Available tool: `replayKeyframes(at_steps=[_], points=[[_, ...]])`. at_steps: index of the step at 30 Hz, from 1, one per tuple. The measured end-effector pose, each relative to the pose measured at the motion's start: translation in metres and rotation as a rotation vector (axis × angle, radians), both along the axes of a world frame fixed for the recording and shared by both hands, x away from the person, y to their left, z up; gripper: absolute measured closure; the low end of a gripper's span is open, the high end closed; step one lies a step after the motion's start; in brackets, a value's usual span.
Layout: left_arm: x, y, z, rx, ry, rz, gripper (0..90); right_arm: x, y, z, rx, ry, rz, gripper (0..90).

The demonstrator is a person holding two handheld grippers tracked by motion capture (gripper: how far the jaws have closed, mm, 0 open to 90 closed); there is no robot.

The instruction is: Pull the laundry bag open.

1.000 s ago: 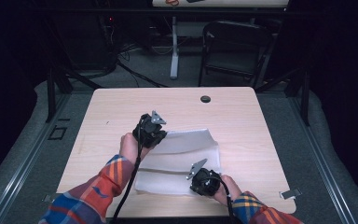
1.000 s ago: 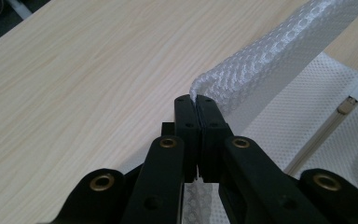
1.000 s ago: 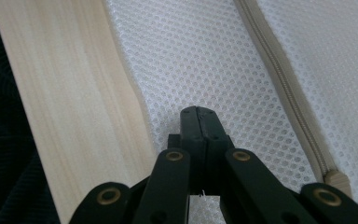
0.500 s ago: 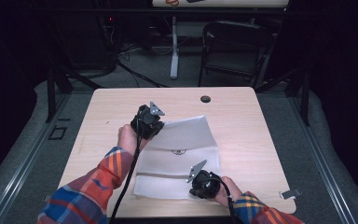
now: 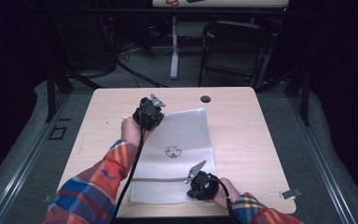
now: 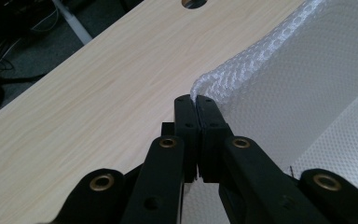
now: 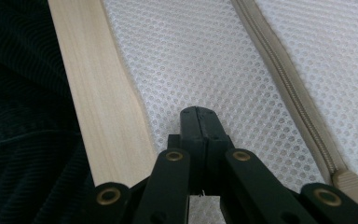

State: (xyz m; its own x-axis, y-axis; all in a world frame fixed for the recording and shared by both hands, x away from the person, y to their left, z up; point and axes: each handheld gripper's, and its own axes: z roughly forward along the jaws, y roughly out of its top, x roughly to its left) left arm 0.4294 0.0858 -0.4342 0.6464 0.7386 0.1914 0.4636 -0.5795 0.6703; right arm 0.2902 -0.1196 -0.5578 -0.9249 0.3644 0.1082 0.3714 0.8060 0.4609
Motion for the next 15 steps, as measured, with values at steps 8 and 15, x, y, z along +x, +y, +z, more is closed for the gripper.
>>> replayKeyframes(at_steps=[8, 15], points=[[0.015, -0.012, -0.008, 0.011, -0.013, 0.01, 88.7, 0.0, 0.001, 0.0, 0.006, 0.012, -0.005, 90.0], [0.028, -0.017, -0.018, -0.004, -0.003, 0.045, 88.4, 0.001, 0.004, -0.002, 0.027, 0.036, -0.026, 90.0]])
